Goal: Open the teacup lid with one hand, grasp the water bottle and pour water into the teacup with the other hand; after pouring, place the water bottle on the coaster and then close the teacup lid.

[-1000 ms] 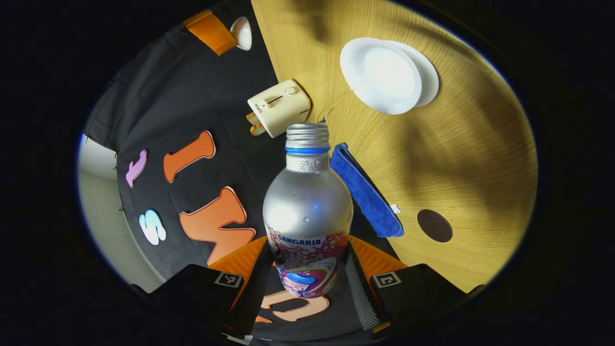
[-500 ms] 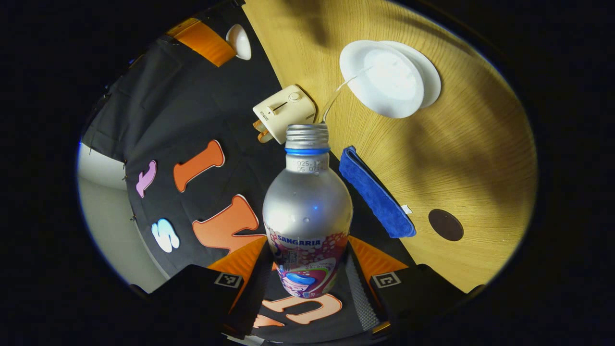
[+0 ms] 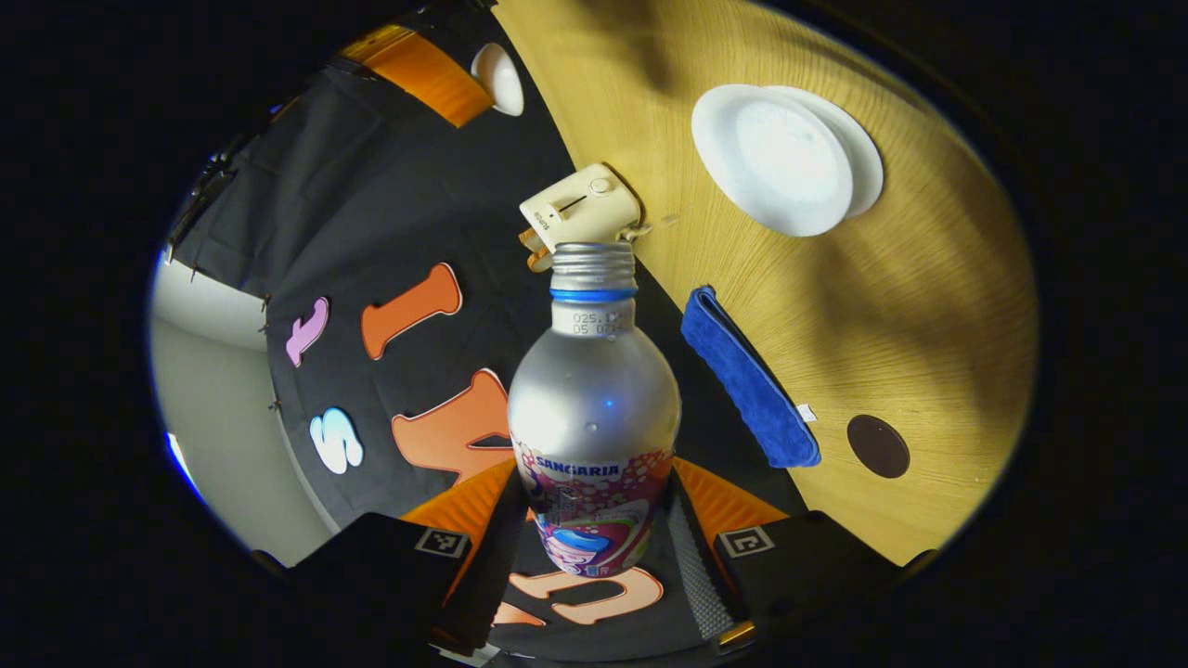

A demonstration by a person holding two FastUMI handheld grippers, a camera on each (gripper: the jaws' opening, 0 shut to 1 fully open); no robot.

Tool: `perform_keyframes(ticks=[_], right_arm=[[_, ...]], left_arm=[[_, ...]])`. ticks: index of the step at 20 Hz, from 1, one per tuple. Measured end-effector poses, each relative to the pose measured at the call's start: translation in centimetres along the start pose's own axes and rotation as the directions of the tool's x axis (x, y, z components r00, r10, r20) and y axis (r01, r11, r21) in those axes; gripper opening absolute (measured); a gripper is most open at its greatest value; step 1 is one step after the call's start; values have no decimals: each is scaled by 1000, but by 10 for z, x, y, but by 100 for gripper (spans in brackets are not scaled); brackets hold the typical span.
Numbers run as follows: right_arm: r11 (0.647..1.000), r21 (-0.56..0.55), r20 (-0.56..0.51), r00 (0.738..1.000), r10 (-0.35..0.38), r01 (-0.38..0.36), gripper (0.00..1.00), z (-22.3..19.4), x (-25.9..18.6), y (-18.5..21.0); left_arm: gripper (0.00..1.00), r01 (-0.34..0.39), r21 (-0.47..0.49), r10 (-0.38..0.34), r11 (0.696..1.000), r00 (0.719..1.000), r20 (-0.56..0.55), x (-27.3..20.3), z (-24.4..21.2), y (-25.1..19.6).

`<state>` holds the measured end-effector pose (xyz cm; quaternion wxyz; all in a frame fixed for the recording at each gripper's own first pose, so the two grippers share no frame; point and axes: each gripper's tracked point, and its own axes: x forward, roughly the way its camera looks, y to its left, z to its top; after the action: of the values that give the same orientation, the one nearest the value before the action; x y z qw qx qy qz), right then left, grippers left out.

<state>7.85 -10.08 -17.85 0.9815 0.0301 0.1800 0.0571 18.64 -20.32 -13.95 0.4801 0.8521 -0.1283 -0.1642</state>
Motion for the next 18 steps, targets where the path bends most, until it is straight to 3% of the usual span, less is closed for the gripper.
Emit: perform_keyframes(ticks=[7, 11, 13, 15, 16, 18], right_arm=[[1000, 2, 3, 1000, 14, -14, 17, 4, 2, 14], [999, 16, 15, 999, 44, -44, 17, 8, 4, 27], [997, 26, 11, 998, 66, -66, 17, 8, 6, 37], [996, 23, 8, 997, 83, -83, 17, 8, 8, 46], [996, 16, 7, 996, 86, -86, 17, 9, 10, 49], [995, 7, 8, 995, 99, -100, 17, 12, 12, 58]], left_arm=[[82, -102, -158, 101, 982, 995, -13, -2, -9, 18], [82, -175, -315, 167, 933, 985, -52, -6, -20, 32], [82, -264, -442, 236, 857, 965, -118, -12, -35, 49], [82, -319, -585, 248, 746, 948, -200, -24, -49, 56], [82, -352, -627, 263, 695, 936, -234, -27, -59, 64], [82, -408, -666, 299, 625, 912, -279, -36, -74, 79]])
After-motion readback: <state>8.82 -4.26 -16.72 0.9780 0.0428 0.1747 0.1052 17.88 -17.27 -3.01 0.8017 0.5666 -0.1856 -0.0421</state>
